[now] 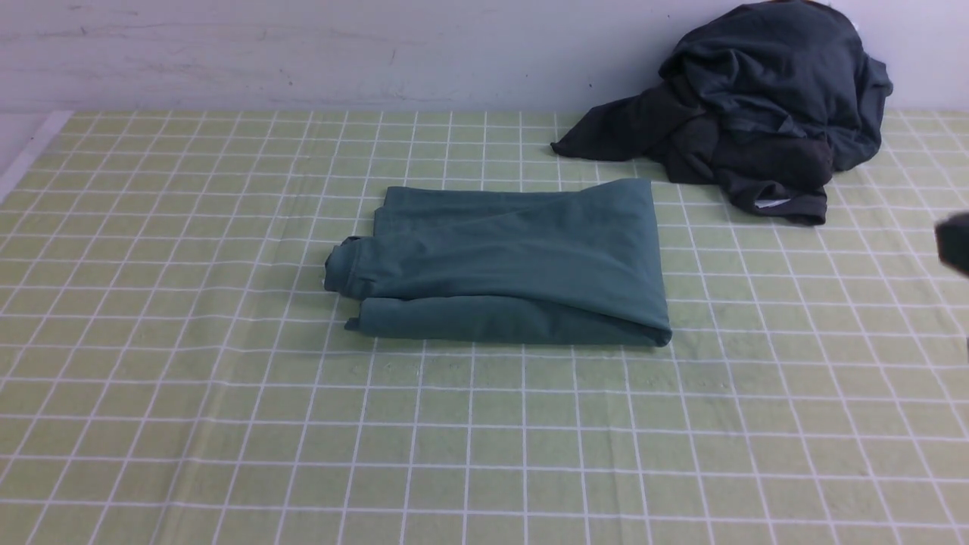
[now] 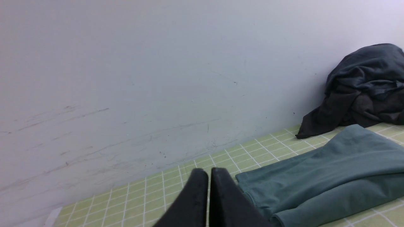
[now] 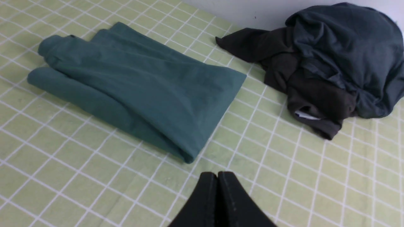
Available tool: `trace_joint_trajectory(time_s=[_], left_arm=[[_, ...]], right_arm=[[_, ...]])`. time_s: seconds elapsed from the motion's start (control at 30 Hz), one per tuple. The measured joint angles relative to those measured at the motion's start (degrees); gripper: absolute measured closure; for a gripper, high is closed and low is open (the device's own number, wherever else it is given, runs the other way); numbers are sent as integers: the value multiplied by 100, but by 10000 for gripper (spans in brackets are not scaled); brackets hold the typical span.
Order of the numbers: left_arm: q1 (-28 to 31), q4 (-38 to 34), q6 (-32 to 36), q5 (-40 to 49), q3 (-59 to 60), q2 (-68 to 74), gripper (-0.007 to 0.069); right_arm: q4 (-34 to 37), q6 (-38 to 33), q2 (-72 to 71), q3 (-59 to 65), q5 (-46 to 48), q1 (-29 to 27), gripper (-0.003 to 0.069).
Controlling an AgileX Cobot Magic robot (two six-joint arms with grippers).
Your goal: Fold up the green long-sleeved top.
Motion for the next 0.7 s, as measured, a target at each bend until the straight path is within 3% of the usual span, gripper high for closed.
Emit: trace_joint_trajectory(time_s=[0.3, 0.37, 0.57, 0.7], left_arm=[[-5, -90, -32, 388, 0, 0, 624], [-5, -466, -249, 629, 0, 0, 624], [-5, -1215, -474, 767, 0, 0, 624], [-5, -1334, -480, 781, 0, 0, 624]], right_arm=[[-69, 817, -1470, 2265, -2113, 0, 673], [-90, 879, -1514, 2747, -2725, 0, 673], [-118, 1023, -1514, 3610, -3201, 0, 673], [-133, 1027, -1514, 3944, -3194, 0, 673]])
